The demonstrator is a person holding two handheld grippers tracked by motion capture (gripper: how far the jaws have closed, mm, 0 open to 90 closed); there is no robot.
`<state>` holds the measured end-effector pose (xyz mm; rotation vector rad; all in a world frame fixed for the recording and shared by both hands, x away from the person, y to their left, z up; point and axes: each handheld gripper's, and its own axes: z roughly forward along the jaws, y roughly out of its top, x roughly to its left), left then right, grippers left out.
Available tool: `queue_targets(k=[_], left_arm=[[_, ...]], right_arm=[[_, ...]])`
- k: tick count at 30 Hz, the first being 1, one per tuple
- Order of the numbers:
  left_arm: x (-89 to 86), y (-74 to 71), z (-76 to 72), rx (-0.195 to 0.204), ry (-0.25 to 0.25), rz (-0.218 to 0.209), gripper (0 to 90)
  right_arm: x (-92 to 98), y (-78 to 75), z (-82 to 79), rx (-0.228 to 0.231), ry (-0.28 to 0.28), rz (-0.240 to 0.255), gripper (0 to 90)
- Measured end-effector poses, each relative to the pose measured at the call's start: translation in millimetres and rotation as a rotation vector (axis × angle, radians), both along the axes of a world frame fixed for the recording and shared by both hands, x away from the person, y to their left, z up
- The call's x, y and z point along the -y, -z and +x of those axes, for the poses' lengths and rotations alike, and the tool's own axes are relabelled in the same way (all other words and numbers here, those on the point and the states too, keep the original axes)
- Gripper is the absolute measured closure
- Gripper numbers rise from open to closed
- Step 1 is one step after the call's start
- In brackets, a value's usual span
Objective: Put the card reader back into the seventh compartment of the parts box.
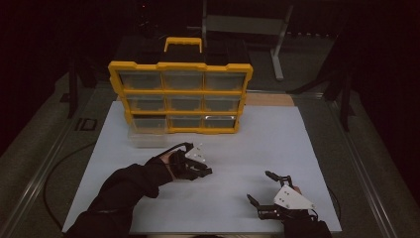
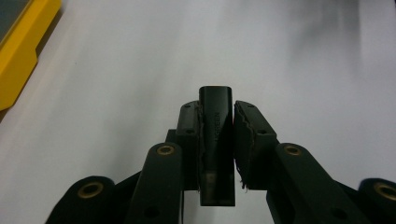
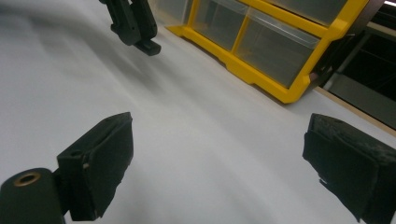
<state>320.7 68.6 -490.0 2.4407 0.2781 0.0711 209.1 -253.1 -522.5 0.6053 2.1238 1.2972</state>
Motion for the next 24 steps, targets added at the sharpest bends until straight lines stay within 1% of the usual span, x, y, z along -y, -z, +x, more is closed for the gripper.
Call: queue_targets(k=[1, 2, 3, 4, 6, 8, 11, 18, 22, 23, 24], left_arm=[[-0.7, -0.9, 0.2, -0.003, -0.003, -0.002, 73.1], [-1.7, -1.8, 0.9, 0.000, 0.002, 0.002, 73.1], [-2.4, -2.6, 1.1, 0.006, -0.005, 0.000, 73.0], [-3.3, -3.6, 1.7, -0.003, -0.006, -0.004, 73.1], [-4.8, -5.8, 1.8, 0.003, -0.010, -0.007, 73.1], [-6.6, -8.6, 2.5, 0.009, -0.006, 0.000, 73.1], [-9.0, -12.5, 2.7, 0.016, -0.017, -0.006, 73.1], [-15.3, -21.6, 5.7, 0.021, -0.031, -0.009, 73.1], [-19.4, -28.9, 8.0, 0.032, -0.035, -0.012, 73.1], [-19.4, -28.9, 8.0, 0.032, -0.035, -0.012, 73.1], [-21.1, -32.8, 8.9, 0.031, -0.036, -0.021, 73.1]], right_arm=[[0.0, -0.3, 0.1, 0.000, 0.000, 0.007, 8.6], [-0.3, -0.4, 0.0, -0.001, -0.001, 0.006, 8.6], [-0.7, -0.2, -0.4, -0.004, -0.002, 0.004, 8.7], [-0.9, -0.1, -0.3, -0.003, -0.002, 0.002, 8.6], [-0.7, -0.2, -0.4, -0.002, 0.000, -0.002, 8.6], [-0.3, -0.3, -0.3, -0.001, 0.001, -0.001, 8.6], [-0.1, -0.1, 0.0, 0.003, 0.003, -0.004, 8.7], [-0.4, -0.4, -0.5, 0.001, 0.002, -0.003, 8.7], [0.0, -0.3, -0.2, 0.003, 0.004, -0.004, 8.7], [0.0, -0.3, -0.2, 0.003, 0.004, -0.004, 8.7], [0.0, -0.3, -0.1, 0.004, 0.005, -0.002, 8.7]])
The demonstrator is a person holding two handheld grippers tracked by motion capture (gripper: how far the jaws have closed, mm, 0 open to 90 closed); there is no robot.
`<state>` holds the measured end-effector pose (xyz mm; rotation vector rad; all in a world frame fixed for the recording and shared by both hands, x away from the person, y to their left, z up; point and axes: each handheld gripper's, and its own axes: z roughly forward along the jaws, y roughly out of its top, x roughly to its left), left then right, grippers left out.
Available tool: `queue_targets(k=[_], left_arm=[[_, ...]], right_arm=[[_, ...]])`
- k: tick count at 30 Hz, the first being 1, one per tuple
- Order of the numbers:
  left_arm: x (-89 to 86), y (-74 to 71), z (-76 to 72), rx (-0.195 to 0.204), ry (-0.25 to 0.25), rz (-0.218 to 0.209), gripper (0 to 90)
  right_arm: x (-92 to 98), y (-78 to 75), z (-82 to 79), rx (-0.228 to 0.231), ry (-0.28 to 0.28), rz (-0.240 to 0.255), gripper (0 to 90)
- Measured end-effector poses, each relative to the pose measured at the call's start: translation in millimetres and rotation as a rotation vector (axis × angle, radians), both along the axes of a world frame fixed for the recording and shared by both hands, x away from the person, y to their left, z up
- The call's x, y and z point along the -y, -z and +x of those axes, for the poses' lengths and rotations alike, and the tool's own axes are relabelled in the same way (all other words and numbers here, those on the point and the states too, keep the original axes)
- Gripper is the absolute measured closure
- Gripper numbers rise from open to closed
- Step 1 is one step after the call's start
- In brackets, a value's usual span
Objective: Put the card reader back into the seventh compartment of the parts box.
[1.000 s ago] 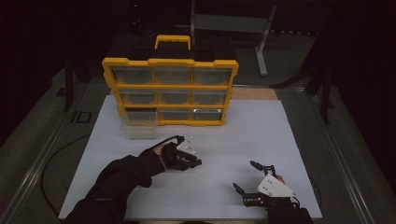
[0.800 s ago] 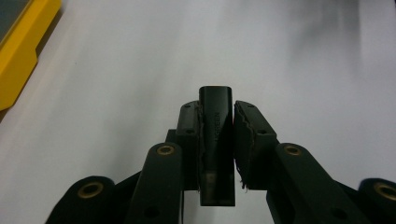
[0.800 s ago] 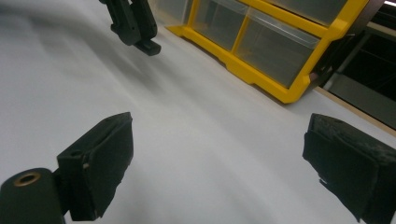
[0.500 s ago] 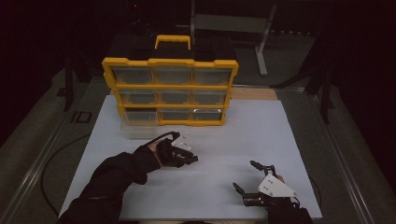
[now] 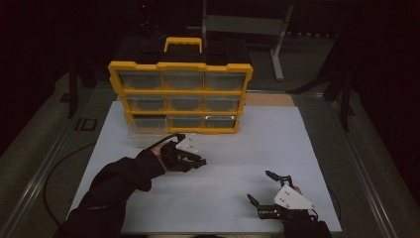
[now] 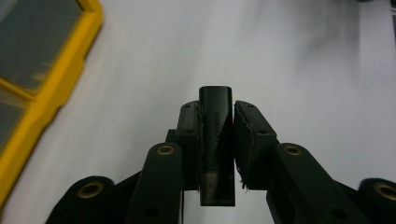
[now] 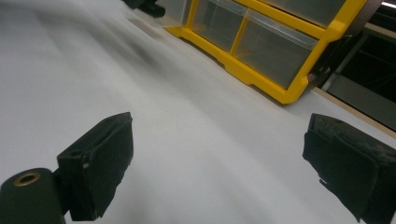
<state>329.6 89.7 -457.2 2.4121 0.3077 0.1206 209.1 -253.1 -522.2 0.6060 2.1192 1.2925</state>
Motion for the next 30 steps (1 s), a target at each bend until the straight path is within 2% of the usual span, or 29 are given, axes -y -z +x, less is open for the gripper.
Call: queue_targets(k=[5, 30], left_arm=[[-4.5, -9.4, 1.4, 0.011, 0.001, -0.001, 73.1], [-32.6, -45.7, 17.8, 0.053, -0.082, -0.013, 73.1]], right_arm=[[-0.2, -0.2, -0.2, 0.000, 0.000, -0.003, 8.7], [-0.3, -0.2, -0.4, 0.001, 0.001, -0.003, 8.6]])
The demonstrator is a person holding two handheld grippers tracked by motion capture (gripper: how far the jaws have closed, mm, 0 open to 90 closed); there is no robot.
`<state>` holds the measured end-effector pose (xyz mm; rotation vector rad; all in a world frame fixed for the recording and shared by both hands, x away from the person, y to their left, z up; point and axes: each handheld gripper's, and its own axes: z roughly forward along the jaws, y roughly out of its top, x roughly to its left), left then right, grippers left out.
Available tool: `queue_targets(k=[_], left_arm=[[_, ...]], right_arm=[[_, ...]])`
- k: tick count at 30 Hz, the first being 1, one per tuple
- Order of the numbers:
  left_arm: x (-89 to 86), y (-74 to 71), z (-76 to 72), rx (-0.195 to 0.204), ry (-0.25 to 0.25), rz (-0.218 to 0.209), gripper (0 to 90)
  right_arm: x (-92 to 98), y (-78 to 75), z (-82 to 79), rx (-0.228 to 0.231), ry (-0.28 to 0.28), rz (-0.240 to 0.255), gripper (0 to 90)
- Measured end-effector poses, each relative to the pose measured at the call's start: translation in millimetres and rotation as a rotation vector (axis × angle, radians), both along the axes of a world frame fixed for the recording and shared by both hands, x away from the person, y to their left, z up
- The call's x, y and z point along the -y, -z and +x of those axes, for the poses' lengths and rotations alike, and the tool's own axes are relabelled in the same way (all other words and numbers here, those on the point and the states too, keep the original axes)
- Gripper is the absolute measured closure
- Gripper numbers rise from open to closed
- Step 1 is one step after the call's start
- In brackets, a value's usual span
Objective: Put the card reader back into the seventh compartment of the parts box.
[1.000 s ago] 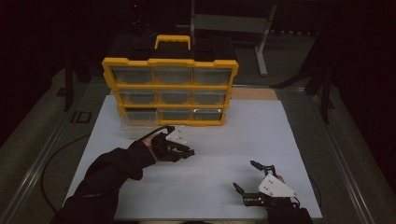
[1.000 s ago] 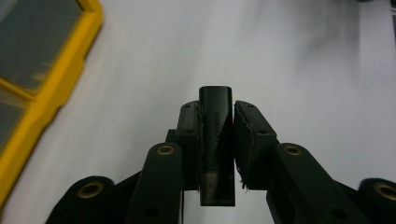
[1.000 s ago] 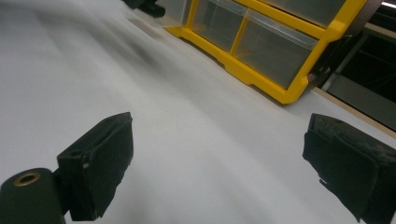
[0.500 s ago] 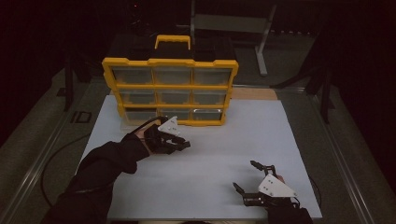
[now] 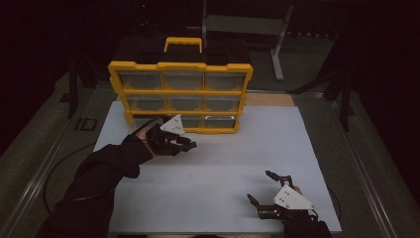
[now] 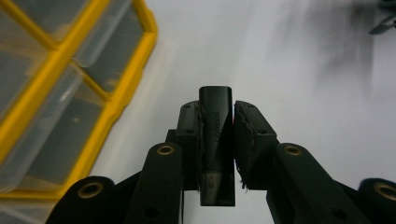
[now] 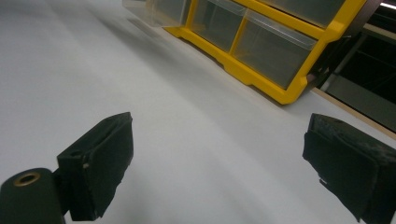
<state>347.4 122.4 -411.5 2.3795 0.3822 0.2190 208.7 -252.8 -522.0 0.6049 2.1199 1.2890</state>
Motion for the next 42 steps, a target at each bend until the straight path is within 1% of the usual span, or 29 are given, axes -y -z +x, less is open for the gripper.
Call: queue_targets(k=[1, 3, 5, 9, 11, 12, 14, 15, 17, 22, 23, 24, 25, 27, 30, 36, 37, 38, 42], left_arm=[[-1.5, -1.9, 0.7, -0.004, -0.004, -0.006, 73.0], [-4.2, -5.4, 1.8, 0.006, -0.014, -0.010, 73.0], [-7.1, -8.4, 3.0, 0.005, -0.021, -0.018, 73.1], [-12.6, -10.4, 6.4, 0.007, -0.043, -0.029, 73.0], [-15.5, -11.2, 8.3, 0.012, -0.051, -0.021, 73.0], [-17.0, -11.5, 9.3, 0.007, -0.055, -0.028, 73.1], [-19.9, -12.7, 11.0, 0.014, -0.064, -0.026, 73.0], [-21.7, -13.8, 12.2, 0.010, -0.064, -0.030, 73.1], [-24.7, -15.6, 14.1, 0.017, -0.078, -0.037, 73.0], [-33.7, -19.8, 19.4, 0.022, -0.104, -0.047, 73.0], [-35.9, -20.8, 20.7, 0.017, -0.111, -0.051, 73.0], [-37.9, -21.4, 21.5, 0.019, -0.113, -0.049, 73.0], [-39.6, -22.0, 22.0, 0.022, -0.127, -0.050, 73.0], [-44.0, -23.2, 23.8, 0.021, -0.131, -0.049, 73.0], [-52.1, -25.0, 26.6, 0.026, -0.157, -0.049, 73.1], [-67.5, -25.5, 32.7, 0.022, -0.212, -0.058, 73.0], [-70.1, -25.6, 33.7, 0.018, -0.215, -0.056, 73.1], [-72.3, -25.7, 34.3, 0.022, -0.224, -0.051, 73.0], [-82.2, -25.3, 37.8, 0.017, -0.254, -0.056, 73.0]], right_arm=[[0.0, 0.0, 0.0, 0.000, 0.000, 0.000, 8.7], [-0.1, -0.1, -0.2, 0.000, -0.001, 0.000, 8.7], [-0.3, -0.2, -0.3, 0.007, 0.002, 0.000, 8.7], [-0.5, -1.1, -0.9, 0.016, 0.005, 0.006, 8.6], [-0.3, -1.1, -1.0, 0.016, 0.006, 0.006, 8.7], [-0.2, -1.1, -1.0, 0.014, 0.006, 0.006, 8.7], [-0.3, -0.7, -0.6, 0.013, 0.006, 0.006, 8.7], [-0.4, -0.5, -0.6, 0.012, 0.005, 0.003, 8.7], [-0.5, -0.4, -0.4, 0.011, 0.005, 0.000, 8.7], [-0.2, -0.5, -0.4, 0.014, 0.007, 0.004, 8.6], [-0.2, -0.5, -0.4, 0.013, 0.007, 0.003, 8.7], [-0.3, -0.4, -0.5, 0.011, 0.006, 0.003, 8.7], [-0.3, -0.3, -0.5, 0.011, 0.006, 0.003, 8.7], [-0.2, -0.4, -0.3, 0.013, 0.007, 0.003, 8.6], [-0.4, -0.5, -0.5, 0.012, 0.006, 0.003, 8.6], [-0.4, -0.3, -0.2, 0.010, 0.005, 0.002, 8.7], [-0.4, -0.2, -0.1, 0.010, 0.005, 0.002, 8.7], [-0.2, -0.2, 0.0, 0.010, 0.003, 0.001, 8.7], [-0.3, 0.0, -0.3, 0.003, 0.004, 0.003, 8.6]])
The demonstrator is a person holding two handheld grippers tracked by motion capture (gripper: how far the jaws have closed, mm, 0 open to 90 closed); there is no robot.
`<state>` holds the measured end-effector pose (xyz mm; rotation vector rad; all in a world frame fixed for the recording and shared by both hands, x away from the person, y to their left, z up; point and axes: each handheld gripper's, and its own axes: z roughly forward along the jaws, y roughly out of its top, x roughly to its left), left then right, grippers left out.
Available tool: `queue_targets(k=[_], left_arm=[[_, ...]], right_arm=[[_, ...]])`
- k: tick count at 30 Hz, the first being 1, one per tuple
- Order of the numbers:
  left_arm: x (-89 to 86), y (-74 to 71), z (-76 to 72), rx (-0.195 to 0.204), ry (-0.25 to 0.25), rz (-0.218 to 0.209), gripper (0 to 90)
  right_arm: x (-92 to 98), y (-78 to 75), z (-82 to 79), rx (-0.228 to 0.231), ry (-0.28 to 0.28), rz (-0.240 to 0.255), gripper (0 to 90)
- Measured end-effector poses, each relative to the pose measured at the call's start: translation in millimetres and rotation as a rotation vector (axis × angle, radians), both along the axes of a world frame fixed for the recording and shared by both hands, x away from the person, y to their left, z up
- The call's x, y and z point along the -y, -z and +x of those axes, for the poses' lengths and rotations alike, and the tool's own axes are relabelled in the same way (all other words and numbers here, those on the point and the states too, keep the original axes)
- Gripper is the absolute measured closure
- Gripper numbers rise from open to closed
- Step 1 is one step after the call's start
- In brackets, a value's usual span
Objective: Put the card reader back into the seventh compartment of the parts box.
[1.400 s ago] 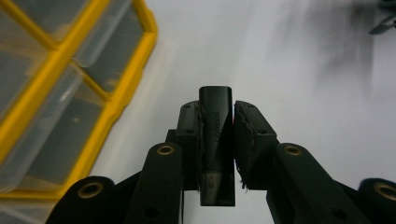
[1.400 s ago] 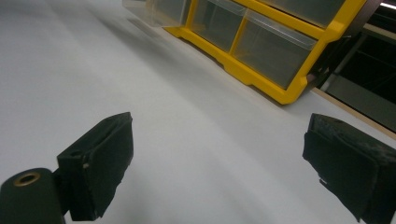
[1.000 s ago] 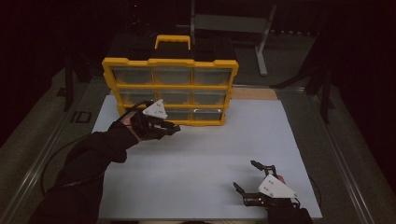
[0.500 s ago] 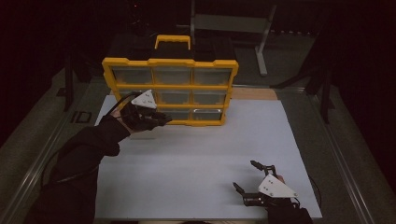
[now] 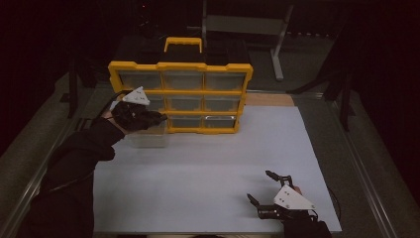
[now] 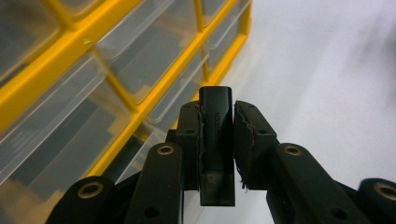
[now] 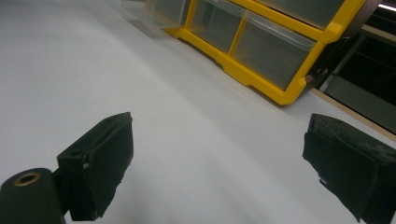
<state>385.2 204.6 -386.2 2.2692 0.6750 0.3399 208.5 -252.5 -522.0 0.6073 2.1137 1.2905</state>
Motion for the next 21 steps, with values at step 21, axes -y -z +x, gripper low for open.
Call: queue_targets(k=[21], left_arm=[[-15.8, 25.7, 16.5, -0.039, -0.083, -0.030, 73.0]], right_arm=[[0.4, -0.1, 0.3, 0.004, 0.001, 0.000, 8.7]])
